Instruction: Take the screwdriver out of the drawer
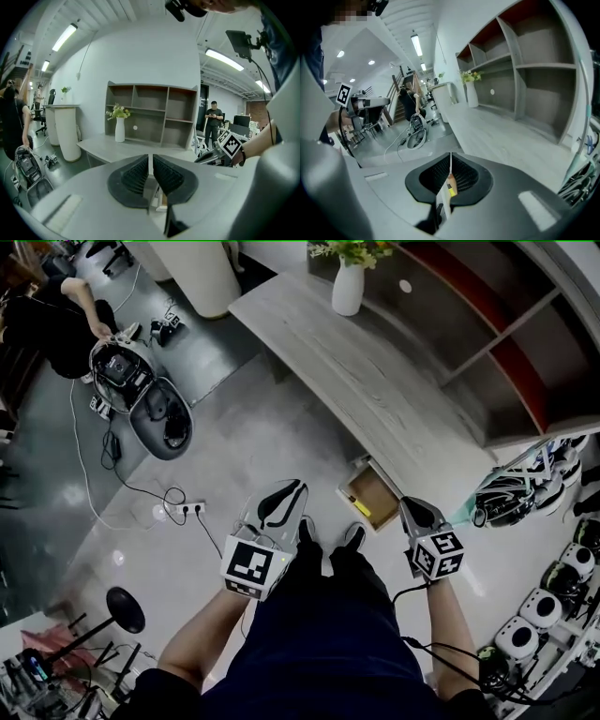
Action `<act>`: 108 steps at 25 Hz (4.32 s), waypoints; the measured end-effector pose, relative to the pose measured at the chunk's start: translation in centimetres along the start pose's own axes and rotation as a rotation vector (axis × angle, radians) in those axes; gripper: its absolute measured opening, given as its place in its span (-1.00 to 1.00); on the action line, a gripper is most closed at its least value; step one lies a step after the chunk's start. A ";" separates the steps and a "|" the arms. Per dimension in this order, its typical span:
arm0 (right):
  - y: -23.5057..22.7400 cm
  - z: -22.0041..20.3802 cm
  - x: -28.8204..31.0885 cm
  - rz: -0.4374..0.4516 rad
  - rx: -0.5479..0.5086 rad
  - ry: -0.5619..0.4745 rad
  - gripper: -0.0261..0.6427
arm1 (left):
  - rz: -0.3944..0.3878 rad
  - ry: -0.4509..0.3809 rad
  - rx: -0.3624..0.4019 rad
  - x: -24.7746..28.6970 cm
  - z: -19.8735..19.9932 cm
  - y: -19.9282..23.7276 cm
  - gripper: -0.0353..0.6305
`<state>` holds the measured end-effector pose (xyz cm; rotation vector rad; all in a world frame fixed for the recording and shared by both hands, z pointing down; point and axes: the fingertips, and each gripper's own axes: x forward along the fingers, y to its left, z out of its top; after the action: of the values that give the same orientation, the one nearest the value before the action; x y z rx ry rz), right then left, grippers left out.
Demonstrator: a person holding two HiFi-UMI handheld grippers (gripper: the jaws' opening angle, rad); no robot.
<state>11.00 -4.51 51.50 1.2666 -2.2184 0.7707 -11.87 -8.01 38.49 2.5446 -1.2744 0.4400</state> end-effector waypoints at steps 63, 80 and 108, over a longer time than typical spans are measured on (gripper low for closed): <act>1.3 -17.9 19.5 0.383 -0.144 0.519 -0.61 | 0.018 0.380 -0.259 2.4 -16.1 -3.6 -0.80; 2.1 -18.3 20.1 0.505 -0.320 0.844 -0.77 | -0.003 0.382 -0.272 2.5 -16.9 -4.6 -0.80; 1.7 -13.8 16.9 0.253 -0.167 0.476 -0.75 | 0.002 0.373 -0.338 0.1 -17.7 -3.7 -0.80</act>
<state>3.32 -4.91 72.03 0.6452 -2.0117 0.8553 -11.50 0.43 54.46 2.0640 -1.1045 0.6084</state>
